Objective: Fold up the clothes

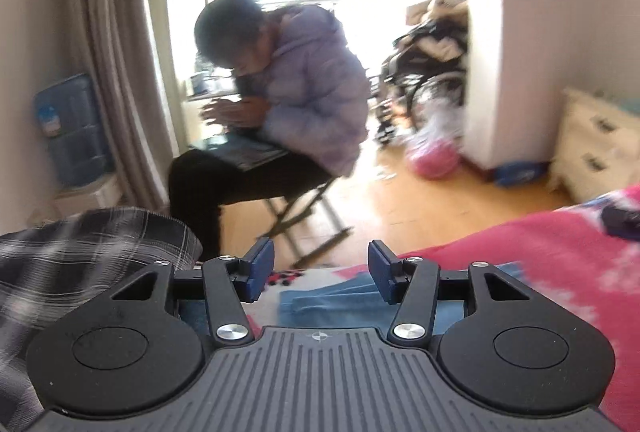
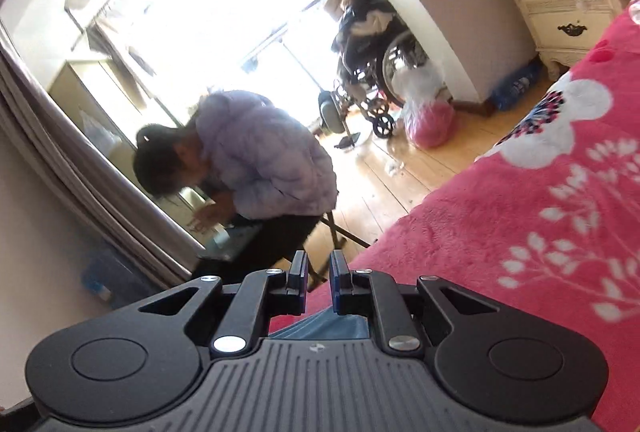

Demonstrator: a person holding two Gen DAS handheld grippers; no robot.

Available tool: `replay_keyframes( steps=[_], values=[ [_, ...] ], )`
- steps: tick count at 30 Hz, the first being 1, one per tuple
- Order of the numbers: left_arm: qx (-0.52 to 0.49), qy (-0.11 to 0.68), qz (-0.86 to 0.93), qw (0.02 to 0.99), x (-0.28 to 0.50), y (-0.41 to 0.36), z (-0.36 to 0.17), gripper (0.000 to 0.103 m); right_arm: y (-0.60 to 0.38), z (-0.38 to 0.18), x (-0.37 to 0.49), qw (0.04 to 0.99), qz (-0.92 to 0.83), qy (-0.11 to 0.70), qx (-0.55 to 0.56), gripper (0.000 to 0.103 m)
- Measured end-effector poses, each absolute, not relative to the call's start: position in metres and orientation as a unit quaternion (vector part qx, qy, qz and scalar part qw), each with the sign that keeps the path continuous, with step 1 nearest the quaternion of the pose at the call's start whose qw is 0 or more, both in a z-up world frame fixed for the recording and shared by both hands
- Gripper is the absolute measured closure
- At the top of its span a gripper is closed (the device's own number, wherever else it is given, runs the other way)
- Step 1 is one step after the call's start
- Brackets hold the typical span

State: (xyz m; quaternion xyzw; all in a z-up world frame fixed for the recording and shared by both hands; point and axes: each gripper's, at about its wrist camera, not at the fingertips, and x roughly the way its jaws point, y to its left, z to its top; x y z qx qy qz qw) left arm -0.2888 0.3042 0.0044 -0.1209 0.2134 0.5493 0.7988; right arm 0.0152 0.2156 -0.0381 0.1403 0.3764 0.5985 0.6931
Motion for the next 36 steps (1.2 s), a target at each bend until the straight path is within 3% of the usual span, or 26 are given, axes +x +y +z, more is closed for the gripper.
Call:
replay_keyframes(
  steps=[8,12,23,36],
  values=[
    [-0.142,0.235,0.478,0.834,-0.296,0.254,0.014,0.048,0.175,-0.027,-0.02,0.678,0.593,0.424,0.092,0.088],
    [-0.154,0.292,0.446,0.832,-0.295,0.227,-0.014,0.048,0.174,-0.037,-0.047,0.654,0.607,0.45,0.043,0.072],
    [-0.148,0.398,0.447,0.787,-0.296,0.202,-0.088,0.048,0.167,-0.101,-0.084,0.631,0.597,0.489,-0.084,0.071],
    [-0.173,0.418,0.443,0.774,-0.304,0.203,-0.104,0.047,0.151,-0.101,-0.05,0.683,0.542,0.489,-0.018,0.074]
  ],
)
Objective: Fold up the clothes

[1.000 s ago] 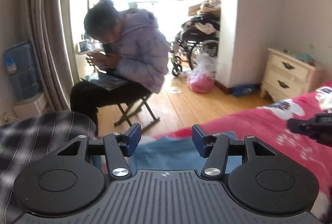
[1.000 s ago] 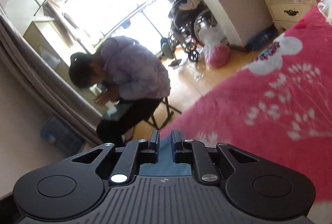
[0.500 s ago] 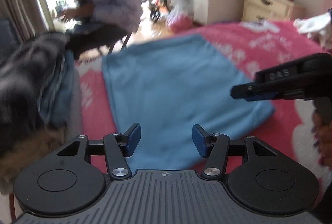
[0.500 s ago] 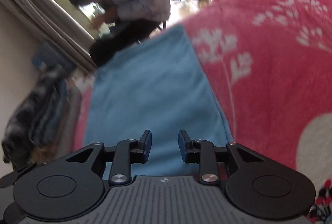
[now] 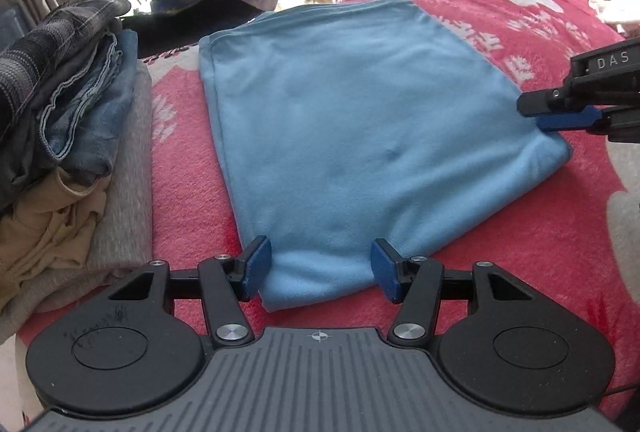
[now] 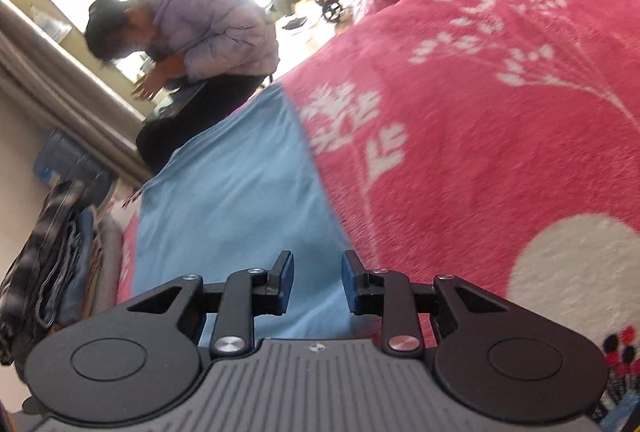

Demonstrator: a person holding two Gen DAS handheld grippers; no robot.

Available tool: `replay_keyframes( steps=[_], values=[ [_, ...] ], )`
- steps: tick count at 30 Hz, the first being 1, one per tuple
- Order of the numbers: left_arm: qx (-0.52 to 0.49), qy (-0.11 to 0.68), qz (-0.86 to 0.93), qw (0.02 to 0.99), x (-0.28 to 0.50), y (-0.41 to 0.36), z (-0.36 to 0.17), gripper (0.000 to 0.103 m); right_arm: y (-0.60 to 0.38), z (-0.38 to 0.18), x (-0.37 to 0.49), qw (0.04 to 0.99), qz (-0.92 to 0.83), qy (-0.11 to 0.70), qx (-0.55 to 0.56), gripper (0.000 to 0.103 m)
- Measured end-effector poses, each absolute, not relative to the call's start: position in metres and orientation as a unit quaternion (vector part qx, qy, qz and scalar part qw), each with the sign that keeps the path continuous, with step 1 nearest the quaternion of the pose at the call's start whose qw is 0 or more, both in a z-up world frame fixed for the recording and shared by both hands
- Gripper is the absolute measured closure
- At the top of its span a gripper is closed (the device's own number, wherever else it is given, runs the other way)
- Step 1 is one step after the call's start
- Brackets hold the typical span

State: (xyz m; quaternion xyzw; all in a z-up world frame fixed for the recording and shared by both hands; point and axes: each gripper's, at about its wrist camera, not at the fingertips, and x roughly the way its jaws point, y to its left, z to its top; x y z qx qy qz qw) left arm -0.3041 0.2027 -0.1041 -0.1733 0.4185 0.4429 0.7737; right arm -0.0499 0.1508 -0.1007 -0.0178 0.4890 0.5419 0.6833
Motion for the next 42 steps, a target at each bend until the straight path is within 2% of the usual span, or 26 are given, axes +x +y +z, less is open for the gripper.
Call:
replay_keyframes(
  steps=[7,11,18,21,24,27,31,33,35,42],
  values=[
    [-0.195,0.406,0.454,0.769,-0.314,0.197,-0.096,0.047,0.124,-0.106,-0.005,0.726,0.464,0.502,0.076,0.075],
    [-0.201,0.386,0.456,0.777,-0.323,0.195,-0.087,0.047,0.118,-0.106,0.002,0.729,0.459,0.5,0.094,0.077],
    [-0.187,0.392,0.438,0.787,-0.323,0.189,-0.094,0.047,0.143,-0.103,-0.03,0.657,0.568,0.494,0.035,0.078],
    [-0.19,0.401,0.438,0.782,-0.324,0.188,-0.103,0.047,0.147,-0.112,-0.031,0.657,0.546,0.519,0.0,0.079],
    [-0.19,0.401,0.435,0.784,-0.325,0.188,-0.104,0.046,0.141,-0.121,-0.016,0.686,0.487,0.541,0.008,0.09],
    [-0.194,0.4,0.433,0.784,-0.327,0.19,-0.104,0.045,0.129,-0.12,-0.004,0.697,0.469,0.541,0.051,0.088],
    [-0.196,0.4,0.43,0.785,-0.329,0.191,-0.104,0.045,0.122,-0.119,-0.003,0.659,0.501,0.557,0.07,0.086],
    [-0.199,0.399,0.429,0.786,-0.33,0.192,-0.103,0.045,0.122,-0.116,-0.009,0.662,0.507,0.55,0.043,0.084],
    [-0.202,0.397,0.426,0.787,-0.332,0.193,-0.103,0.045,0.12,-0.116,-0.009,0.66,0.511,0.549,0.023,0.078],
    [-0.21,0.396,0.421,0.788,-0.335,0.196,-0.103,0.045,0.117,-0.1,-0.025,0.638,0.562,0.525,-0.041,0.078]
  ],
)
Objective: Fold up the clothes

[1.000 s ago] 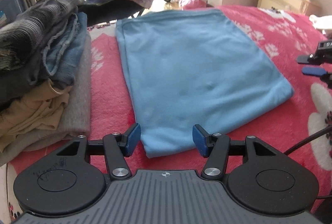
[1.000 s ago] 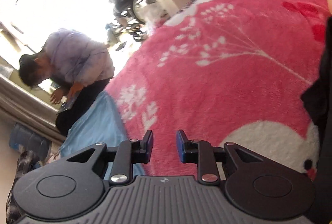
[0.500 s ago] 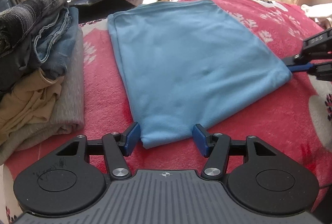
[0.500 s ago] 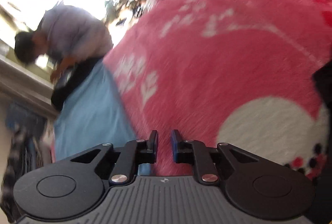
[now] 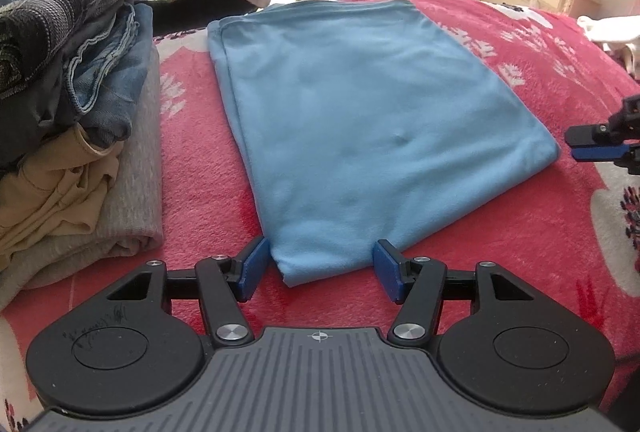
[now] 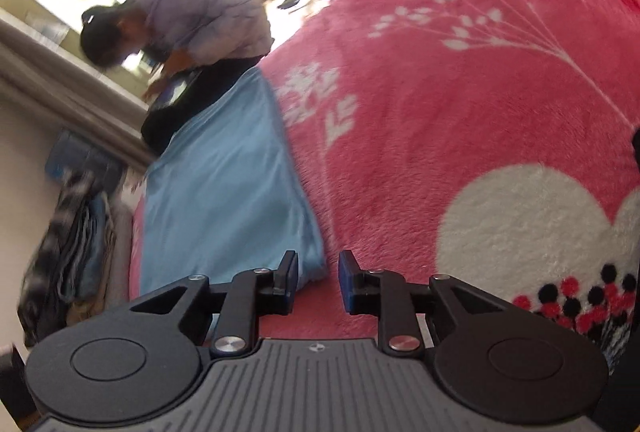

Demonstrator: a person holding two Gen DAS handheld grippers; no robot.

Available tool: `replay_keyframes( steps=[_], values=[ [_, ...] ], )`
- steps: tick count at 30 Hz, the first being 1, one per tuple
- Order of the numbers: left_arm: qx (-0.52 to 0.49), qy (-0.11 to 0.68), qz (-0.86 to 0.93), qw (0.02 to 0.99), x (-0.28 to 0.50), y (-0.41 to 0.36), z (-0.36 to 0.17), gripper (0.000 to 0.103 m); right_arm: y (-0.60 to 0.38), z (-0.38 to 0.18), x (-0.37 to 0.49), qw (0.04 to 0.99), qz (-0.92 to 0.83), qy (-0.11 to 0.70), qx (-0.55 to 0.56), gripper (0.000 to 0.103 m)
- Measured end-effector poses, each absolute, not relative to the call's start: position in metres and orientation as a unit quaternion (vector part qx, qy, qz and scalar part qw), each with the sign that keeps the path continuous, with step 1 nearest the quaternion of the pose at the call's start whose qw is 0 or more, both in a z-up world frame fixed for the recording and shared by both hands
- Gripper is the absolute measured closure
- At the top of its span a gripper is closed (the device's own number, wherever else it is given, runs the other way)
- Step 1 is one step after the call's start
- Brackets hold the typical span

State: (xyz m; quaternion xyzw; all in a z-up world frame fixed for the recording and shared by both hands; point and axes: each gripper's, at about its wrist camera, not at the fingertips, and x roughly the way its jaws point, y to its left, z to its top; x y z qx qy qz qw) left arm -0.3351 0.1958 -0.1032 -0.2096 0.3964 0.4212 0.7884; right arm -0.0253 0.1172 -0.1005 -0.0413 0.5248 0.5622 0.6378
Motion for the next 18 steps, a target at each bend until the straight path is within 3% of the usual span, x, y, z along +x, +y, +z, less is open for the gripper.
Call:
replay_keyframes(
  steps=[2,8,11,18],
  values=[
    [-0.21,0.396,0.422,0.788,-0.334,0.197,-0.103,0.045,0.123,-0.091,-0.036,0.631,0.583,0.506,-0.08,0.079],
    [-0.215,0.393,0.419,0.789,-0.336,0.199,-0.104,0.045,0.147,-0.07,-0.066,0.584,0.657,0.347,-0.328,0.079],
    [-0.214,0.392,0.416,0.792,-0.337,0.199,-0.105,0.044,0.145,-0.079,-0.076,0.531,0.685,0.331,-0.374,0.079],
    [-0.208,0.396,0.411,0.794,-0.336,0.2,-0.107,0.043,0.154,-0.091,-0.088,0.515,0.689,0.304,-0.41,0.08]
  ],
)
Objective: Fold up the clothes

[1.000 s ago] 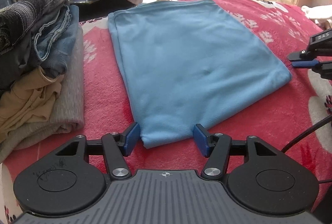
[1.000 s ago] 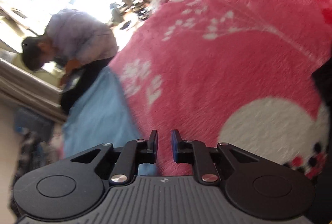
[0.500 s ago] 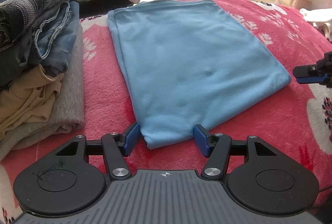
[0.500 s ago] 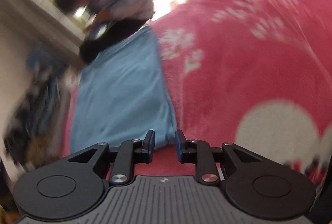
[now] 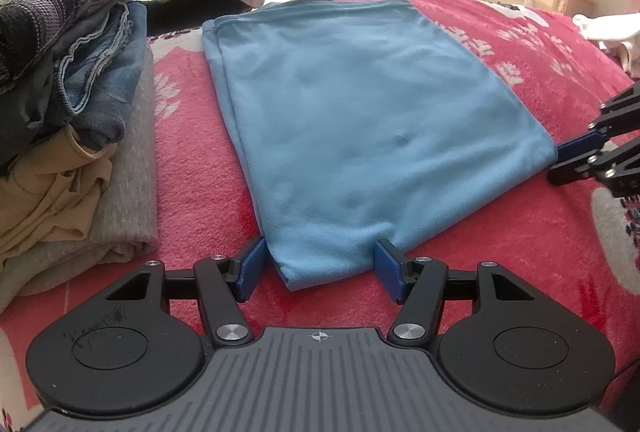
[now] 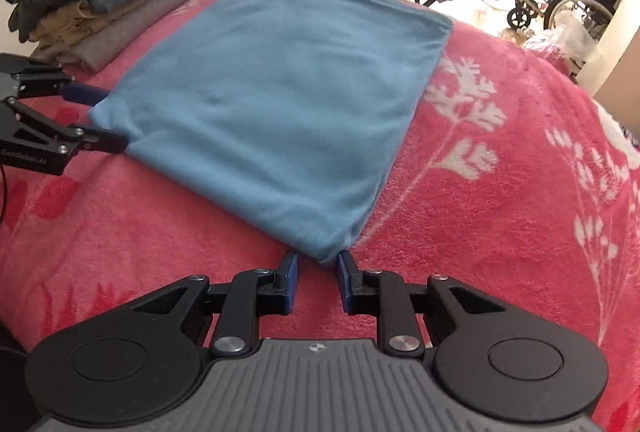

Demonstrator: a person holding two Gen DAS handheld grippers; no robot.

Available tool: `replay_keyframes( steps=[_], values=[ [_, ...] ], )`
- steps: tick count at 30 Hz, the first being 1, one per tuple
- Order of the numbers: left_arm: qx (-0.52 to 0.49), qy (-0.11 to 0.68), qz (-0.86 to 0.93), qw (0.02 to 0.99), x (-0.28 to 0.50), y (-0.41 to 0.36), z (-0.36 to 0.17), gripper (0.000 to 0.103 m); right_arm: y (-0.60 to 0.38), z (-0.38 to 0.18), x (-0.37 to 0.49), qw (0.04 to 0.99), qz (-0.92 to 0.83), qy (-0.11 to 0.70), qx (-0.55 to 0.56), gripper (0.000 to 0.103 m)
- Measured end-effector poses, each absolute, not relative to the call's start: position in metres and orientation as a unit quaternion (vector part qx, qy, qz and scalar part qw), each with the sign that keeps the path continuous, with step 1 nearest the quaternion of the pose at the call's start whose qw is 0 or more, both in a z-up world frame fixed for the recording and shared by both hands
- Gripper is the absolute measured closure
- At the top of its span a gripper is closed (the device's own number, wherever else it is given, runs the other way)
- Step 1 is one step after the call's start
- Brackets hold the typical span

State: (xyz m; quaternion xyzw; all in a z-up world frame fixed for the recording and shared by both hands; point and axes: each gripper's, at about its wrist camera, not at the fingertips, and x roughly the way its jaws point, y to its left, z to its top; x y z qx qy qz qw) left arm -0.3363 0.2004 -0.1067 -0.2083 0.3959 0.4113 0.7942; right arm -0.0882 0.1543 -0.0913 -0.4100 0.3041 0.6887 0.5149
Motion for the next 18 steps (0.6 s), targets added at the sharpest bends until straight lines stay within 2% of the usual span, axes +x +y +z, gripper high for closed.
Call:
replay_keyframes(
  steps=[1,3,6,18],
  values=[
    [-0.209,0.396,0.41,0.795,-0.337,0.201,-0.107,0.043,0.155,-0.092,-0.085,0.517,0.689,0.312,-0.4,0.081],
    [-0.21,0.395,0.408,0.796,-0.338,0.202,-0.107,0.043,0.155,-0.091,-0.074,0.523,0.689,0.329,-0.379,0.091],
    [-0.21,0.394,0.406,0.797,-0.338,0.203,-0.107,0.043,0.157,-0.09,-0.07,0.526,0.69,0.336,-0.367,0.095],
    [-0.207,0.394,0.399,0.802,-0.34,0.202,-0.108,0.043,0.153,-0.09,-0.091,0.503,0.697,0.222,-0.46,0.098]
  ],
)
